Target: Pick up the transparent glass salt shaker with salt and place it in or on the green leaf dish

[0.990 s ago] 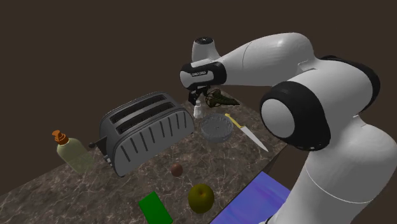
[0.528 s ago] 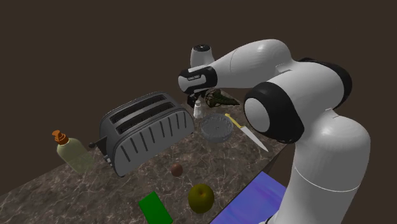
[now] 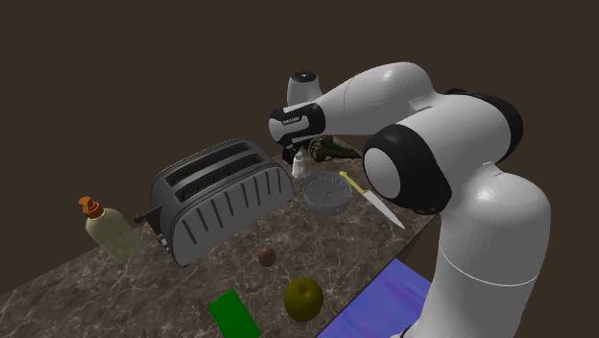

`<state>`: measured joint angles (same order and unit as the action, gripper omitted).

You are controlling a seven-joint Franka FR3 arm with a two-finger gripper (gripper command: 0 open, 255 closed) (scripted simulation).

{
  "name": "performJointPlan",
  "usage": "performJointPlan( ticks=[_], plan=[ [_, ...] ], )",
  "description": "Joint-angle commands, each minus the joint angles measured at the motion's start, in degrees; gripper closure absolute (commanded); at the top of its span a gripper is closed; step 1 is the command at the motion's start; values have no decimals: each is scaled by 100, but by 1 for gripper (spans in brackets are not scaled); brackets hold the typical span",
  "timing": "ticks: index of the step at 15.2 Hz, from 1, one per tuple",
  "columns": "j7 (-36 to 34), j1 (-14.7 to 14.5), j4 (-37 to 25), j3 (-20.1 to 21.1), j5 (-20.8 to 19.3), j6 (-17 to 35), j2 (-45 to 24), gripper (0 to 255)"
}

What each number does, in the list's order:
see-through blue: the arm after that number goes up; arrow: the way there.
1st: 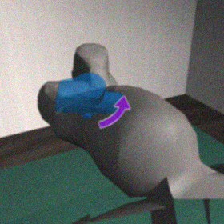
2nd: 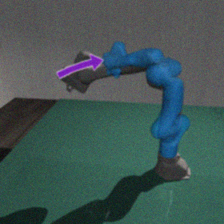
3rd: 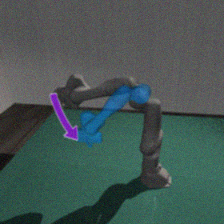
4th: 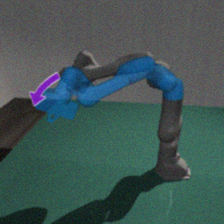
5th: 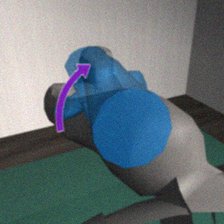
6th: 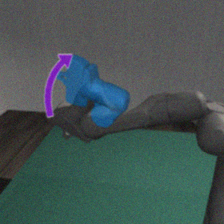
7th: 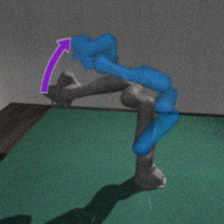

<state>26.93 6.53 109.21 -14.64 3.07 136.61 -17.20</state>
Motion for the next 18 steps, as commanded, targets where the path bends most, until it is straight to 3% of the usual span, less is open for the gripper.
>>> performJointPlan(
  ticks=[1, 2, 11, 18],
  plan=[
    [0, 0, 0, 0, 0, 0, 0, 0],
    [0, 0, 0, 0, 0, 0, 0, 255],
    [0, 0, 1, 0, 0, 1, 0, 255],
    [-45, -27, -231, -33, -86, -468, 245, 255]
  ],
)
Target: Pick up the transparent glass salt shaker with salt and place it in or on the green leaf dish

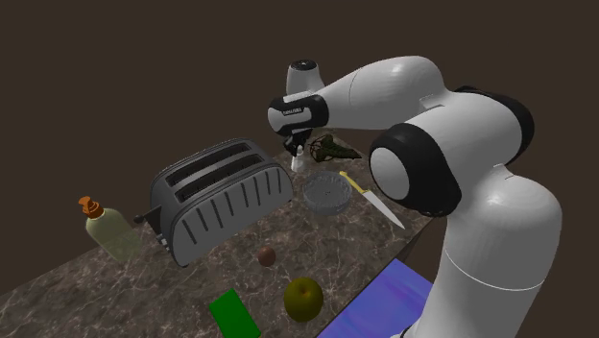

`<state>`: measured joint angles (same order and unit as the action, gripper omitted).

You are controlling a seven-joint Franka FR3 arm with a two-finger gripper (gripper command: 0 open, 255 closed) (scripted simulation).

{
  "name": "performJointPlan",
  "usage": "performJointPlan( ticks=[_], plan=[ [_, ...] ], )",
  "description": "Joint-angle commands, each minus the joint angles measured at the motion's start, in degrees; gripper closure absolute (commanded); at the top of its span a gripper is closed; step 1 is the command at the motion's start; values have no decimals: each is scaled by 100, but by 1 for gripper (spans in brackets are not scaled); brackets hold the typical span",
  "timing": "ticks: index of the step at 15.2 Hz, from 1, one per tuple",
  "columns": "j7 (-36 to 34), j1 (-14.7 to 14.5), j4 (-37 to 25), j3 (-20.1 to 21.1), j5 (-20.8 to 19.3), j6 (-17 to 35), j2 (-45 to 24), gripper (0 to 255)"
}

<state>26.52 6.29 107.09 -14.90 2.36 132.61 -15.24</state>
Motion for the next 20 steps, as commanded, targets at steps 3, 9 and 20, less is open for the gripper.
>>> performJointPlan(
  ticks=[3, 9, 20],
  plan=[
    [-19, -11, -137, -17, -46, -273, 139, 255],
    [-42, -23, -411, -32, -97, -692, 289, 255],
    [366, 231, -1162, -164, 25, -1380, 225, 255]
  ],
)
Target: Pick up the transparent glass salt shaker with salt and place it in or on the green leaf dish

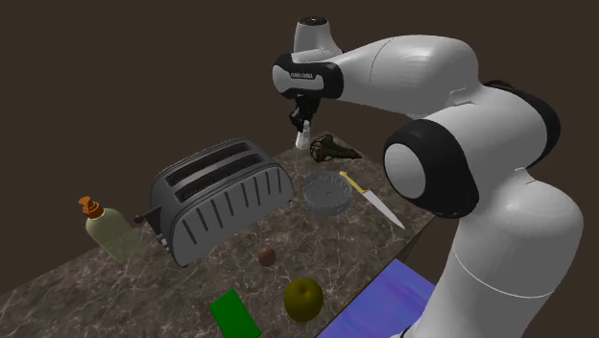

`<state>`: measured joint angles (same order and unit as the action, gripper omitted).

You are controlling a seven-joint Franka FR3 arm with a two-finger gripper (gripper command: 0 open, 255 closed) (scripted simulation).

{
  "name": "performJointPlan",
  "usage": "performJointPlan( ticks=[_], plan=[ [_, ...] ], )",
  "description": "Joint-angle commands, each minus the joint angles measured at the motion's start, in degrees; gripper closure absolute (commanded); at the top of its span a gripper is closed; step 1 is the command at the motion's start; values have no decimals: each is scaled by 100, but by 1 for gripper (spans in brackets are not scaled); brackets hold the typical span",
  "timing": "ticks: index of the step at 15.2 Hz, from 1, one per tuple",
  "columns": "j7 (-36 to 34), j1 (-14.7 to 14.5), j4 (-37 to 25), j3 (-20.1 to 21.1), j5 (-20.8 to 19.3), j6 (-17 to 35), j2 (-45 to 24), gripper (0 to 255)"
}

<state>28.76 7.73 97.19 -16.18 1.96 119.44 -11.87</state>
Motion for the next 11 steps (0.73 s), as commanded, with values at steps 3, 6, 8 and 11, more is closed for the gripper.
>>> performJointPlan(
  ticks=[3, 6, 8, 11],
  plan=[
    [553, 366, -613, -141, 242, -273, -356, 255],
    [946, 672, -1144, -225, 430, -522, -659, 255],
    [1195, 894, -1557, -268, 562, -715, -898, 255],
    [1542, 1260, -2293, -313, 767, -1056, -1321, 255]
  ],
)
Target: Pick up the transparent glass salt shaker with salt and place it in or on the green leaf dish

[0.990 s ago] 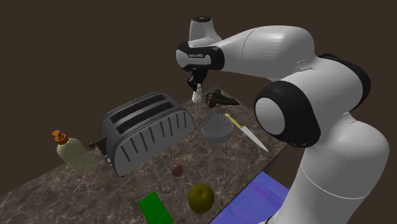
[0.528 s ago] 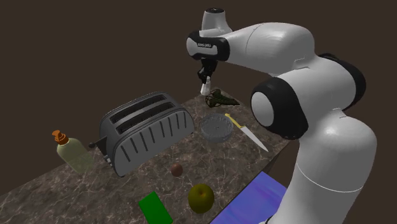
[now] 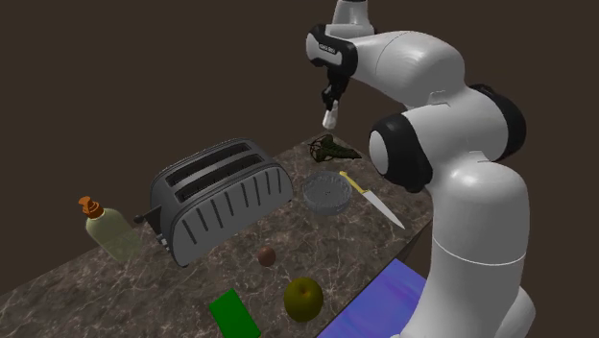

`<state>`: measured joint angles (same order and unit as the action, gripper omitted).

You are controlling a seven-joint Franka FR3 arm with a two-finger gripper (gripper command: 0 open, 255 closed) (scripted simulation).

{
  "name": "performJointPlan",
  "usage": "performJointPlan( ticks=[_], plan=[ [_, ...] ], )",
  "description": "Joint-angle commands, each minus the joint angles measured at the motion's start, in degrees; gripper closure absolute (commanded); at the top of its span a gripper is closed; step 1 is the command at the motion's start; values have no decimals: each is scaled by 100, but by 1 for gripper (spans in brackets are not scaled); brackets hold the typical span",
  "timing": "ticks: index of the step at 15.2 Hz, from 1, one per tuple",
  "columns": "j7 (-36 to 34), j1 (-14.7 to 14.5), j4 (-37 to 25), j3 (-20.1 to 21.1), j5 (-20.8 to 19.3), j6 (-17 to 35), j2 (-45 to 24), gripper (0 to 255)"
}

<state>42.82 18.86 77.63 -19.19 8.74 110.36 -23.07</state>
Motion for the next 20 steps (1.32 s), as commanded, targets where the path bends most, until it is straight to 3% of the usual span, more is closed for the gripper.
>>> performJointPlan(
  ticks=[1, 20],
  plan=[
    [308, 362, -814, -30, 208, -368, -474, 255],
    [430, 260, 563, 36, 285, 1057, -536, 255]
  ],
)
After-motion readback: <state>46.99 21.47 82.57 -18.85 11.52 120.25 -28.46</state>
